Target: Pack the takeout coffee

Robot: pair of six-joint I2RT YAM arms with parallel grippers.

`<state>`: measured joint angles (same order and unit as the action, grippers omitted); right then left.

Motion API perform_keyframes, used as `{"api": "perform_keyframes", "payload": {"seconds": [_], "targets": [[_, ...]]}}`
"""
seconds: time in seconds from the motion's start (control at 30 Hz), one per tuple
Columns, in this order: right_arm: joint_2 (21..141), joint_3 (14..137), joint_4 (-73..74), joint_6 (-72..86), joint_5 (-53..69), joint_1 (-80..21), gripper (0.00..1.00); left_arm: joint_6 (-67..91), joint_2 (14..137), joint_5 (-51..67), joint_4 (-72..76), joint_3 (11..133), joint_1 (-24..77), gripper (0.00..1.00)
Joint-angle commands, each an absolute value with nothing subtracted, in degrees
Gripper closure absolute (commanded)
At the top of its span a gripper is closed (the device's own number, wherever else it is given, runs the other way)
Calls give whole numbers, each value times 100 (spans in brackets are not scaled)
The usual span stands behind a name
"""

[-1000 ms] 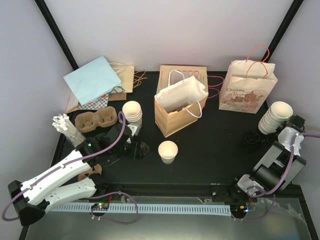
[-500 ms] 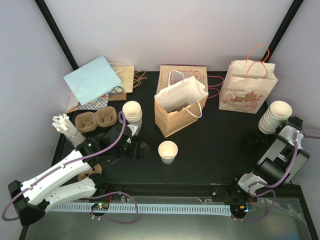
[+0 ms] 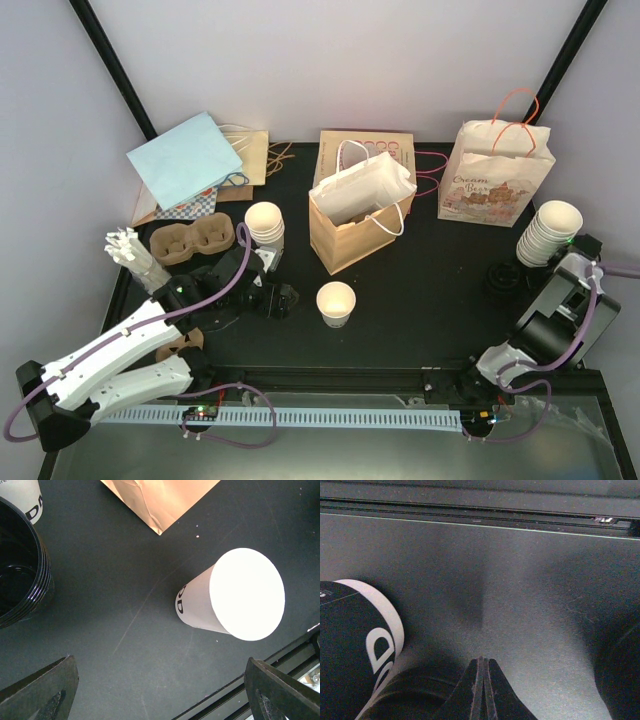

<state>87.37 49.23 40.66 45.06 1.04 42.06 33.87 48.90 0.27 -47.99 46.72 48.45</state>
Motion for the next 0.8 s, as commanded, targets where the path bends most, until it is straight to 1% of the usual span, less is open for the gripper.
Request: {"api": "perform_keyframes", "payload": {"seconds": [0.0,0.77], "targets": [[8730,4594,3992,4543,364,4204,99,3454,4916,86,-4757,4818,4814,7],[8358,4258,3989,4621,490,4012,99,3463,4939,176,-4747,4791,4810,7]]}}
